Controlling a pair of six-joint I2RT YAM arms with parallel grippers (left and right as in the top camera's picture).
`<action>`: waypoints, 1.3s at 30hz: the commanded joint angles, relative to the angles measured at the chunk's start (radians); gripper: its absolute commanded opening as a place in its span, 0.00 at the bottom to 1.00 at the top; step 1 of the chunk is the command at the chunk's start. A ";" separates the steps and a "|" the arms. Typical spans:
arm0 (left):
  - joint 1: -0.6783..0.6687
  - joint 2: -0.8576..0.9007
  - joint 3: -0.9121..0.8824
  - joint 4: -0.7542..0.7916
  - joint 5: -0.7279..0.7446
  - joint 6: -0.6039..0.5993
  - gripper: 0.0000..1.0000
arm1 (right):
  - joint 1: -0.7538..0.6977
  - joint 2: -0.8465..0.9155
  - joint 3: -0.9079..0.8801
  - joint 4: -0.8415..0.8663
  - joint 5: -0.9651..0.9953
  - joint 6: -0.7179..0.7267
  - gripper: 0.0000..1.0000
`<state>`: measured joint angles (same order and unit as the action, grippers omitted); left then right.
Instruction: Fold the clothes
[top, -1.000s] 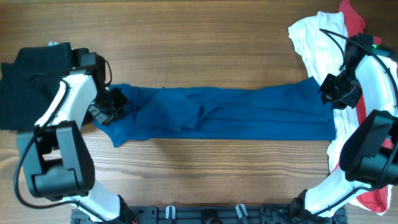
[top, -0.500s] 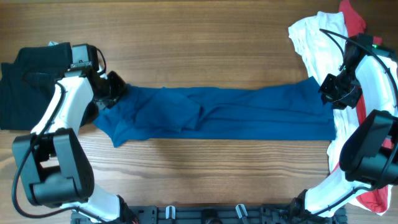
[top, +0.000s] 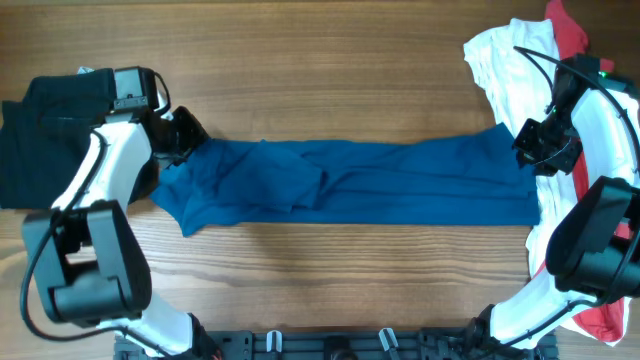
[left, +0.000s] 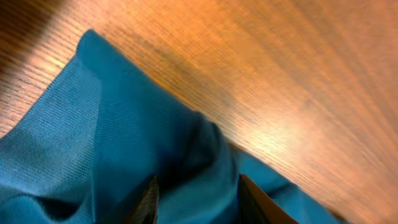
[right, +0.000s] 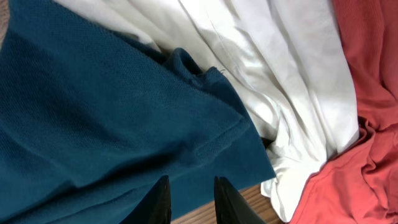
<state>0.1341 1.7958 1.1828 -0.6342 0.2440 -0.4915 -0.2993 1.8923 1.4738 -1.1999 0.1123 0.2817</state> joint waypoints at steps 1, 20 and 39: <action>0.007 0.052 0.002 0.008 -0.032 0.017 0.40 | -0.001 -0.024 -0.012 -0.002 -0.009 -0.014 0.24; 0.008 0.057 0.003 -0.163 -0.194 0.016 0.04 | -0.001 -0.024 -0.012 -0.008 -0.009 -0.013 0.24; 0.039 0.057 0.003 -0.174 -0.359 0.014 0.15 | -0.001 -0.024 -0.012 -0.010 -0.010 -0.014 0.24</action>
<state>0.1532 1.8515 1.1828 -0.7898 -0.0074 -0.4793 -0.2993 1.8923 1.4738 -1.2076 0.1123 0.2817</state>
